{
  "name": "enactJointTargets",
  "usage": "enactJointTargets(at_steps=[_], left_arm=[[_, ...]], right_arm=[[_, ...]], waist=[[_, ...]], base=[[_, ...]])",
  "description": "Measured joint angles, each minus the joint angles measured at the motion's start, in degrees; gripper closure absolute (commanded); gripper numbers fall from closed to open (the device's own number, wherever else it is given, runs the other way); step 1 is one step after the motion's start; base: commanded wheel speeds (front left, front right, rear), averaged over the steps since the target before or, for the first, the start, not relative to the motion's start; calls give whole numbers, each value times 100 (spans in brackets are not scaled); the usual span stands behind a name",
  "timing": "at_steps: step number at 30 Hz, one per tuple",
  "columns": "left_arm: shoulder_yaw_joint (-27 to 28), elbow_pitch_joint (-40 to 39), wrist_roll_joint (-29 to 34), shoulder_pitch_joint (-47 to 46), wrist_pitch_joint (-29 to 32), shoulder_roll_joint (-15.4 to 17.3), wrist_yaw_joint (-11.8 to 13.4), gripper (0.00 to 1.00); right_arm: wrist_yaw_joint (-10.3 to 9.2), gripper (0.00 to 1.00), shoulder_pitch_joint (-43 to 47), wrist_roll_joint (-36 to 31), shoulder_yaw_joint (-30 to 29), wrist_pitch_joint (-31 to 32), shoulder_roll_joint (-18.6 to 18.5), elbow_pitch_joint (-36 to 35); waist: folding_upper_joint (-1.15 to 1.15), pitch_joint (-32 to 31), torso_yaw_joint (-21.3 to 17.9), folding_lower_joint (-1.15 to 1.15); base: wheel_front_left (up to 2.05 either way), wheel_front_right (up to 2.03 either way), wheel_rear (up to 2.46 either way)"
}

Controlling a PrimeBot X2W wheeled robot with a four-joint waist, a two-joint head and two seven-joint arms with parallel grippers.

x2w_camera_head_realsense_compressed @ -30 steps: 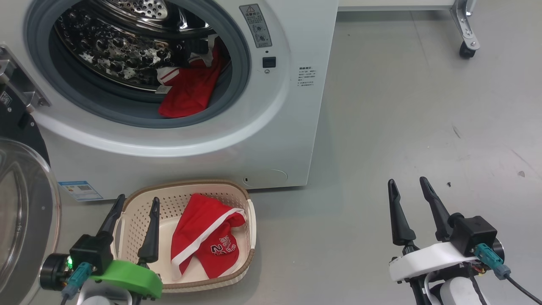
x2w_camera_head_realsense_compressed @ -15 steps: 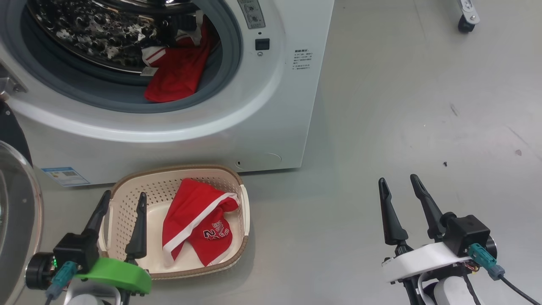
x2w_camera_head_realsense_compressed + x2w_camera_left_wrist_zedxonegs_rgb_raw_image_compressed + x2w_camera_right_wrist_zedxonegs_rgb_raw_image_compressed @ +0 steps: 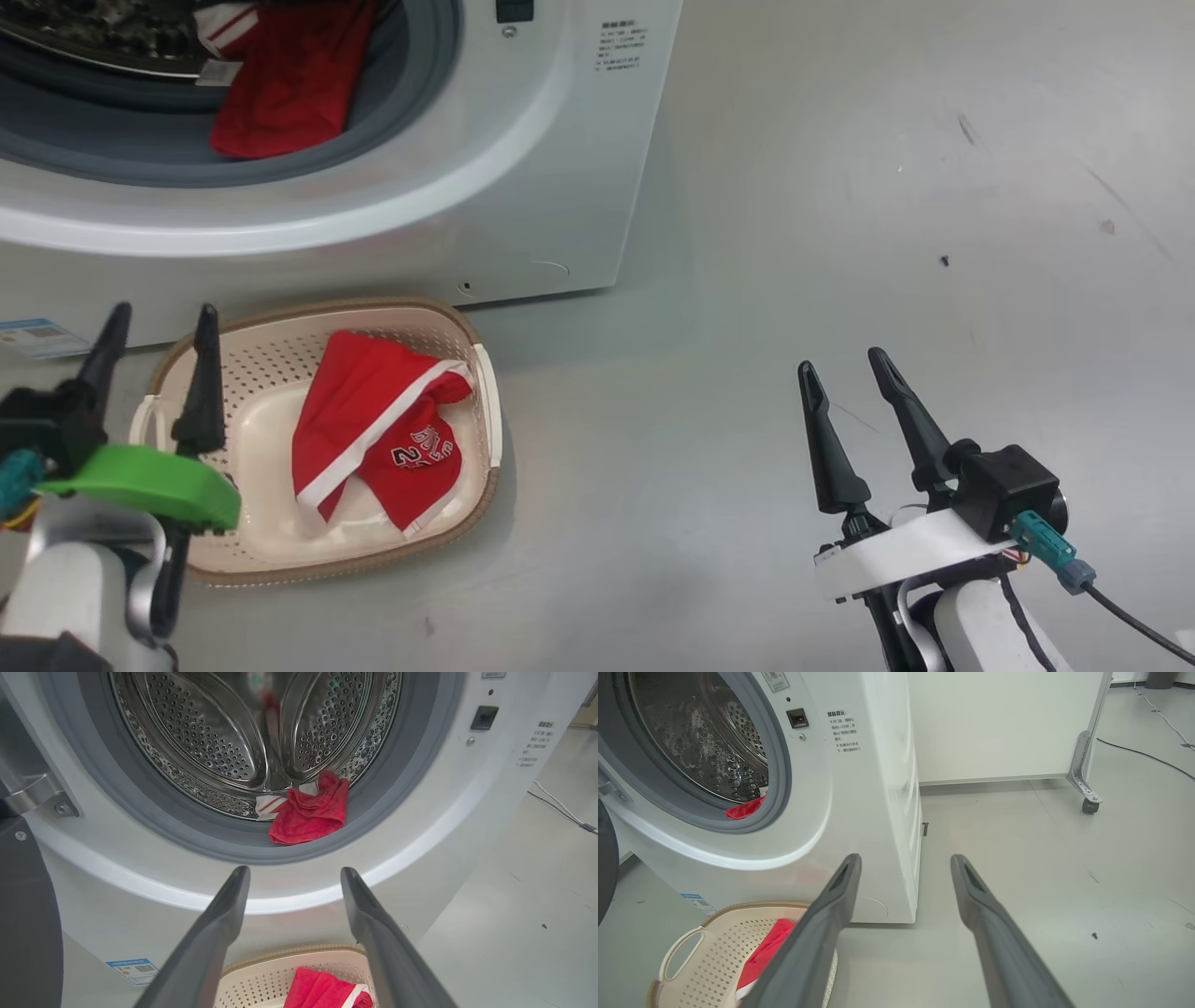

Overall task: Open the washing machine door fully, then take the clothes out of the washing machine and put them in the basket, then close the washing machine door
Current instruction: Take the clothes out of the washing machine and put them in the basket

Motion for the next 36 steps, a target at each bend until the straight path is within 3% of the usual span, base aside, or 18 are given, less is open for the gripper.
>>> enactJointTargets(at_steps=[12, 19, 27, 36], left_arm=[[520, -26, -442, -1619, 1152, 470, 76, 0], [525, 186, -457, -2511, 1818, 803, 146, 0], [293, 699, -318, -3588, 2543, 981, 156, 0], [517, 1417, -397, -4309, 3007, 1095, 392, 0]], right_arm=[[-62, 0, -308, 304, 318, 0, -1, -167], [-122, 0, -458, 449, 481, 0, 0, -253], [-241, 0, -636, 569, 682, 0, 2, -353], [-312, 0, -748, 603, 966, 0, 9, -375]], waist=[[0, 728, -576, 0], [0, 1087, -954, 0], [0, 1527, -1336, 0], [0, 1809, -1679, 1]], base=[[0, 0, 0], [0, 0, 0], [0, 0, 0], [0, 0, 0]])
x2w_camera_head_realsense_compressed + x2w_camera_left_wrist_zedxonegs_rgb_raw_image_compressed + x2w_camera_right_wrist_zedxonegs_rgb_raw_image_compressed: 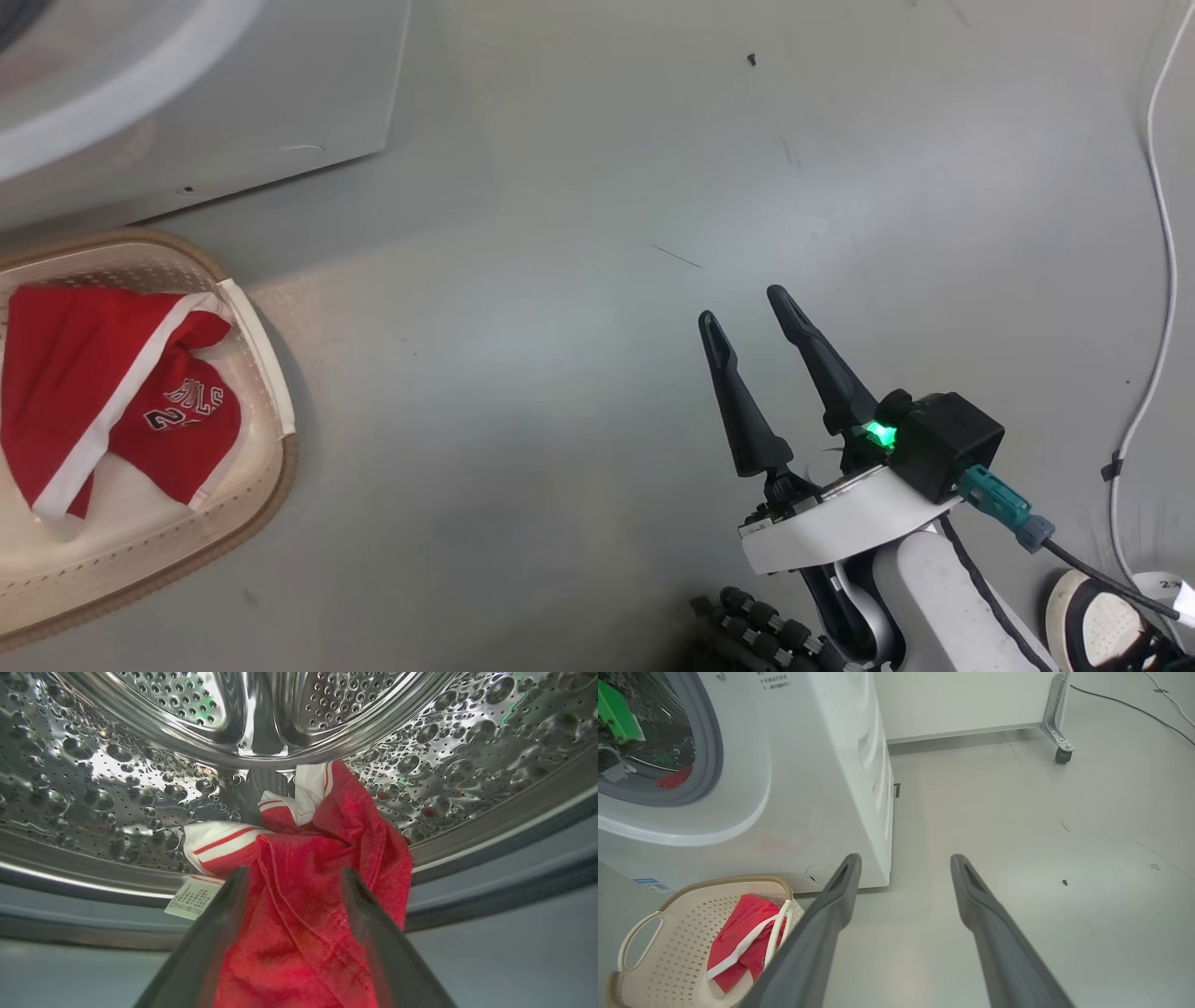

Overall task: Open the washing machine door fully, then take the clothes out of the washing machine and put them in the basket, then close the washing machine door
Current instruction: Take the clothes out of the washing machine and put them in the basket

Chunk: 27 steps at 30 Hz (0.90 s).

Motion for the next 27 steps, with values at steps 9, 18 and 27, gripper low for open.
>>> enactJointTargets(at_steps=[9, 18, 27], left_arm=[[-25, 486, -26, -543, 221, 21, 119, 0], [-183, 917, 119, -740, 231, 168, 131, 0], [-249, 1188, 166, -932, 199, 205, 100, 0]], right_arm=[[-53, 0, -65, 43, 122, 0, 4, -9], [-153, 0, -187, 47, 175, 0, 12, -40], [-163, 0, -205, 46, 211, 0, 13, -40]], waist=[[0, 173, -208, 0], [0, 262, -292, 0], [0, 301, -306, 0]], base=[[0, 0, 0], [0, 0, 0], [0, 0, 0]])
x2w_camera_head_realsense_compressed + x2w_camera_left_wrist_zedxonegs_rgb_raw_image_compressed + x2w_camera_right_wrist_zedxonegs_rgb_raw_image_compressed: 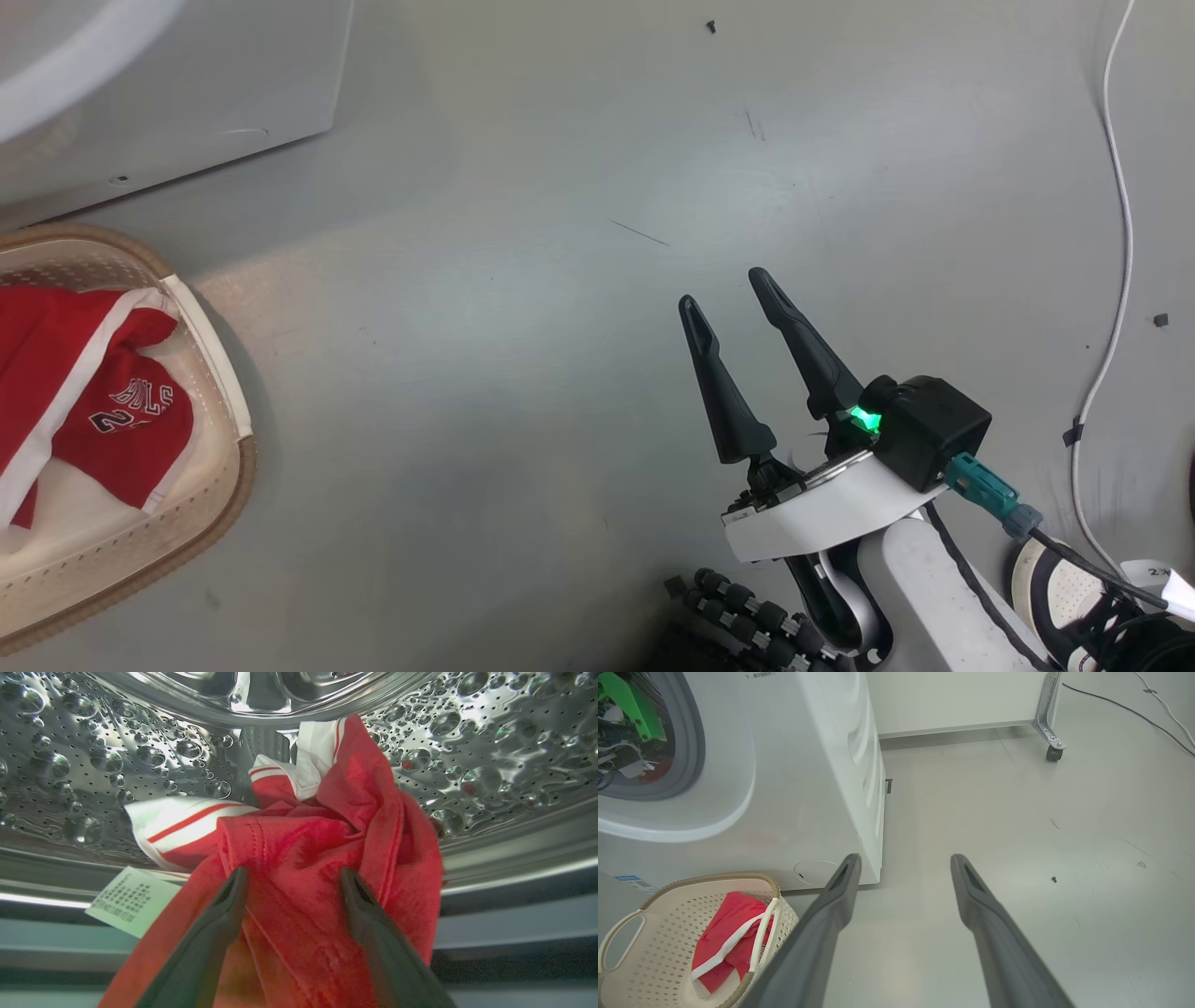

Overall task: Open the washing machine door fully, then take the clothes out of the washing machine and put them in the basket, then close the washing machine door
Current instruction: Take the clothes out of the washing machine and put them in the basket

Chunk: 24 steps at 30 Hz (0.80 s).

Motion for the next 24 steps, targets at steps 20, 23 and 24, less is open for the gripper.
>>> enactJointTargets(at_steps=[20, 23, 24], left_arm=[[-231, 621, 154, -196, -191, 58, -152, 100], [-226, 671, 154, -206, -349, 37, -153, 100], [-225, 712, 153, -205, -423, 12, -163, 100]], right_arm=[[-101, 0, -136, -5, 20, 0, -1, 0], [-141, 0, -158, -5, 18, 0, -1, 10], [-141, 0, -177, -7, 18, 0, -1, 23]], waist=[[0, -17, 89, 0], [0, -34, 105, 0], [0, -49, 111, 0]], base=[[0, 0, 0], [0, 0, 0], [0, 0, 0]])
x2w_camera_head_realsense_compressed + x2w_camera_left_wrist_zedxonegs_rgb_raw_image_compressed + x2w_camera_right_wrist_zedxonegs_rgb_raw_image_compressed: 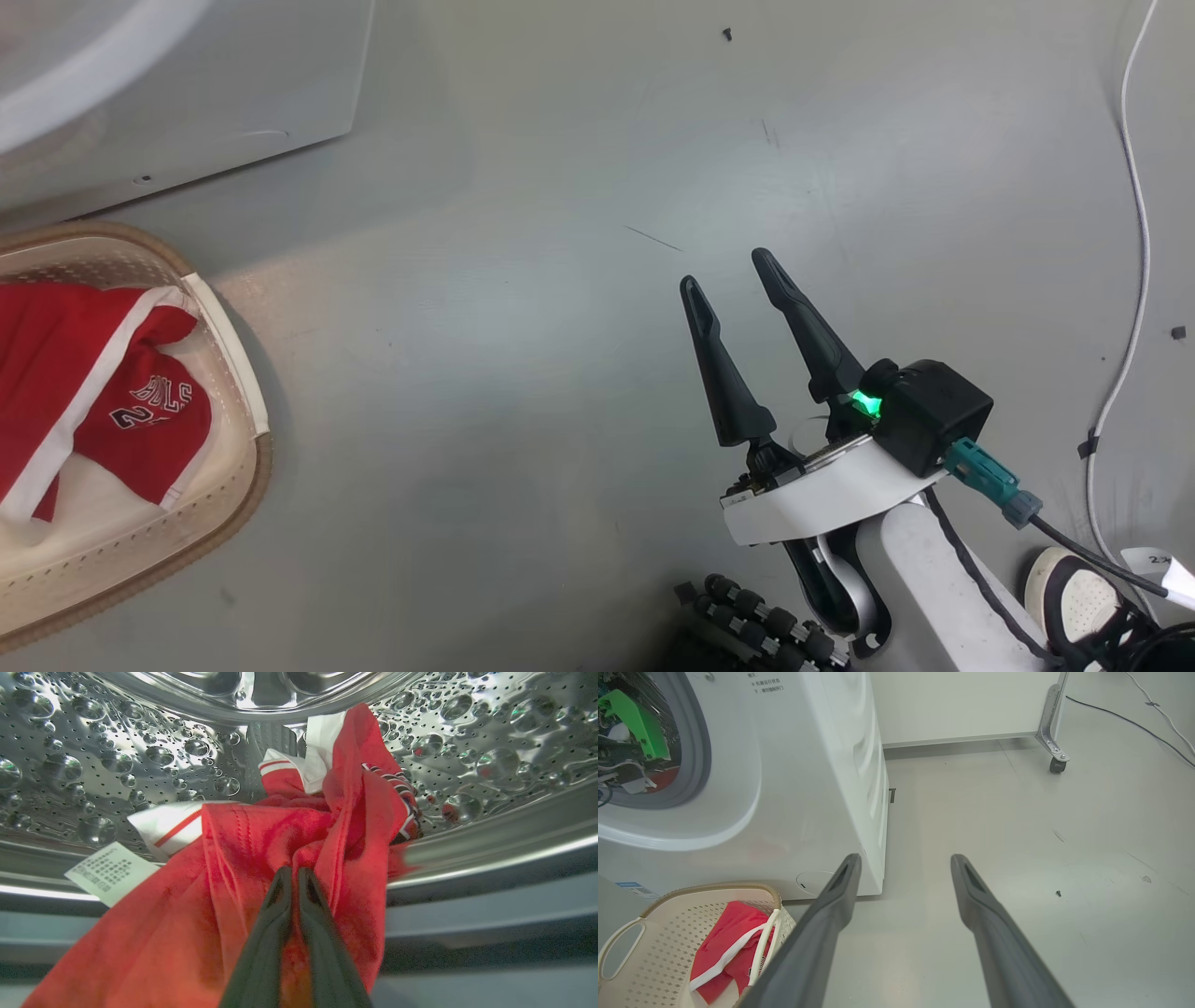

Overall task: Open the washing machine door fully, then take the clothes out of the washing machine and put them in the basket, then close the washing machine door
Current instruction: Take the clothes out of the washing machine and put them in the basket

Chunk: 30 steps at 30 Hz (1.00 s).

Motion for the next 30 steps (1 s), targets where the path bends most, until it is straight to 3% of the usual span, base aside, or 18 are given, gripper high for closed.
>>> enactJointTargets(at_steps=[30], left_arm=[[23, 895, -322, 779, -1741, -625, -266, 100]], right_arm=[[56, 0, 25, -459, -404, 0, -13, 416]], waist=[[0, -1019, 680, 0]], base=[[0, 0, 0]])
